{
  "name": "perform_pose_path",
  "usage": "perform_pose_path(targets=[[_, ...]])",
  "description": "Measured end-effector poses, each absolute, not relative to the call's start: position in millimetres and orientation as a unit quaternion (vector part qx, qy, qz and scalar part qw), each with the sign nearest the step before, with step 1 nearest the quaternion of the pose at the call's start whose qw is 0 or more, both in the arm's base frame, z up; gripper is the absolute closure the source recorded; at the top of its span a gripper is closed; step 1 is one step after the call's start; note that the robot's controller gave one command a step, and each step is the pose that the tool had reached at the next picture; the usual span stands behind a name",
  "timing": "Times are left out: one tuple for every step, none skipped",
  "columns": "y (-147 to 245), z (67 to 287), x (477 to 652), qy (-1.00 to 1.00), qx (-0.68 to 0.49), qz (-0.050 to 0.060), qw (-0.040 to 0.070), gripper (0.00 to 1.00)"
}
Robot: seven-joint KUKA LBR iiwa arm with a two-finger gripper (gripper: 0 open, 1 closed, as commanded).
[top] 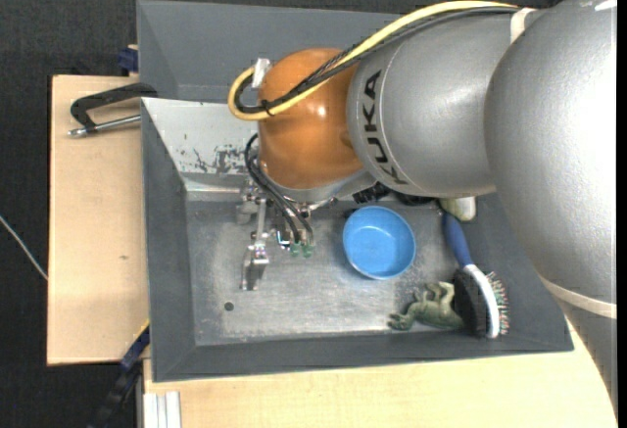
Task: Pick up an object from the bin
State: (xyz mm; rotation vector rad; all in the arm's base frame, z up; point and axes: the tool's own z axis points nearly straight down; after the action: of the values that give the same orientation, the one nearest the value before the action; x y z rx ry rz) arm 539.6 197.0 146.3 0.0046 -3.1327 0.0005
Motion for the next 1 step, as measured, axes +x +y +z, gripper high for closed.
perform_pose_path(targets=[[129.0,125.3,590.4,-0.997,0.072,0.0,-0.003,0.0]])
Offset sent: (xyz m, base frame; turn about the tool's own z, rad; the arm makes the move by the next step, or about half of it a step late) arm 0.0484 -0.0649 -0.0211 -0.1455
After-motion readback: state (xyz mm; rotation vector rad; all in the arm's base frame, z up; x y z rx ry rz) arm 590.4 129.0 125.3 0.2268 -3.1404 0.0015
